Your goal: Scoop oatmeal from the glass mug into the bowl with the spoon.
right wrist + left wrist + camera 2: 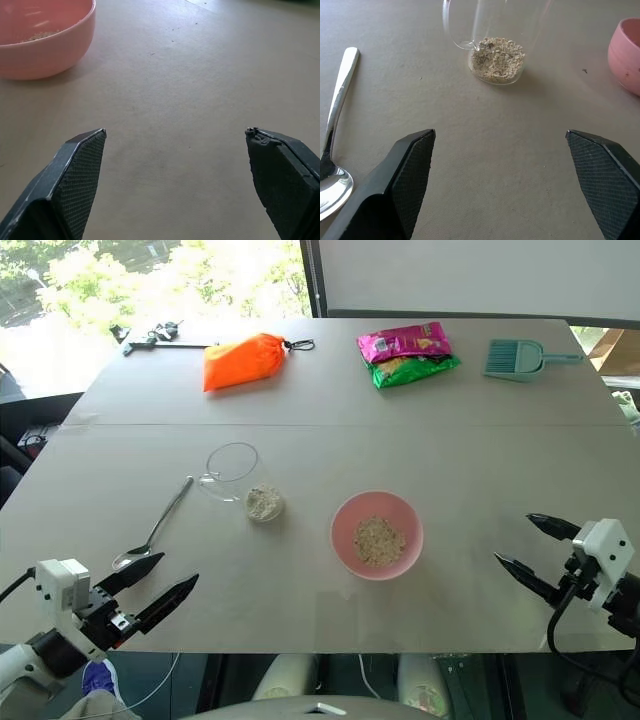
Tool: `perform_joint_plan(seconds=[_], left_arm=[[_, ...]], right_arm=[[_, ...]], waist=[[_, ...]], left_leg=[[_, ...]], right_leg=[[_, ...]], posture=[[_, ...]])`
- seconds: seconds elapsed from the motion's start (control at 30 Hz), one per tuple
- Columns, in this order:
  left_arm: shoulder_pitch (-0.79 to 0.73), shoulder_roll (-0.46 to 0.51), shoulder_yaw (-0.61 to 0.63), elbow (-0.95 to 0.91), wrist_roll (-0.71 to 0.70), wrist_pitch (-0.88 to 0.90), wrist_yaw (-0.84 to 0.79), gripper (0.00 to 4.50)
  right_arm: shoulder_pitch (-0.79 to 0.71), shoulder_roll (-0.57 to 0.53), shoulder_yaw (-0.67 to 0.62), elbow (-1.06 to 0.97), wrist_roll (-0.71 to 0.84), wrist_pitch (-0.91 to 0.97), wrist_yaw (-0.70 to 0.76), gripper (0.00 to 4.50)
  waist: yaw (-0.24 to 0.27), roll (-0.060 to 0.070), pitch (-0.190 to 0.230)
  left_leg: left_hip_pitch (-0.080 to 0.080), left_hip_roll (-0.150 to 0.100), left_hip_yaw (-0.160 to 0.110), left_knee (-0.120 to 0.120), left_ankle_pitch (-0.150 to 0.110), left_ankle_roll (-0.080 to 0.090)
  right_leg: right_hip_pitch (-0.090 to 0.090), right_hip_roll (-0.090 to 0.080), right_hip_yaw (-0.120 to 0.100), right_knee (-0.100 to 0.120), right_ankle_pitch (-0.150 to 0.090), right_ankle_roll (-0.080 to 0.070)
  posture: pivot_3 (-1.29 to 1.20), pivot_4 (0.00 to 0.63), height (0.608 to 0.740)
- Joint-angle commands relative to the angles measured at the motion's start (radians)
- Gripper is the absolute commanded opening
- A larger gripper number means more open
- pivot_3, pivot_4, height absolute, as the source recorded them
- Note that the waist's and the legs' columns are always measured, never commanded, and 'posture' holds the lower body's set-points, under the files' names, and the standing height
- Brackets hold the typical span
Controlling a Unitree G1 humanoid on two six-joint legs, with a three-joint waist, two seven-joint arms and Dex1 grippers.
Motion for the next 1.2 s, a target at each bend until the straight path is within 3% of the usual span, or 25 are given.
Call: perform_joint_plan(seconds=[0.03,0.13,0.33,0.5,0.6,0.9,1.2], left_arm=[[-0.007,0.001,0.01,-0.028,-0.019,0.003,0.016,4.32],[-0.036,-0.01,0.005,-0.027,-0.036,0.01,0.037,4.32],[-0.062,-0.005,0.009,-0.039,-0.038,0.02,0.052,4.32],[-0.076,-0.009,0.064,-0.006,-0.066,-0.006,0.037,4.32],[-0.112,0.036,0.121,0.066,-0.08,-0.007,0.008,4.32],[-0.177,0.116,0.206,0.216,-0.094,0.043,0.002,4.32],[-0.207,0.24,0.197,0.312,-0.032,0.156,0.046,4.32]], right_arm=[[-0.018,-0.011,0.002,-0.062,0.011,0.021,-0.019,4.5],[-0.085,0.004,0.033,-0.099,0.042,0.06,-0.058,4.5],[-0.174,-0.009,0.049,-0.081,0.121,0.076,0.028,4.5],[-0.189,-0.035,0.036,-0.136,0.29,0.101,0.224,4.5],[-0.22,-0.056,0.044,-0.164,0.348,0.118,0.292,4.5],[-0.257,-0.009,0.051,-0.255,0.465,0.16,0.293,4.5],[-0.236,-0.003,0.019,-0.207,0.489,0.141,0.387,4.5]], waist=[[0.0,0.0,0.0],[-0.003,0.001,0.0],[0.002,0.0,0.0],[0.001,0.0,0.0],[0.001,0.0,0.0],[0.0,0.0,0.001],[0.0,0.0,0.001]], left_leg=[[0.0,0.0,0.0,0.0,0.0,0.0],[0.001,0.0,0.0,0.0,0.0,0.0],[0.0,0.0,0.0,0.0,0.0,0.0],[-0.001,0.0,-0.002,0.0,0.0,0.0],[-0.001,0.0,-0.002,0.0,0.0,0.0],[-0.001,0.0,-0.003,0.0,0.0,0.0],[-0.001,0.0,-0.004,0.0,0.0,0.0]], right_leg=[[0.0,0.0,0.0,0.0,0.0,0.0],[0.0,0.0,0.0,0.0,0.0,0.0],[0.0,0.0,-0.001,0.0,0.0,0.0],[0.0,0.0,-0.003,-0.001,0.0,0.0],[0.001,0.0,-0.003,-0.001,0.0,0.0],[0.001,0.0,-0.003,-0.001,0.0,0.0],[0.001,0.0,-0.004,0.0,0.0,0.0]], posture=[[0.0,0.15,0.74],[0.0,0.15,0.74],[0.0,0.15,0.74],[0.0,0.15,0.74],[0.0,0.15,0.74],[0.0,0.15,0.74],[0.0,0.15,0.74]])
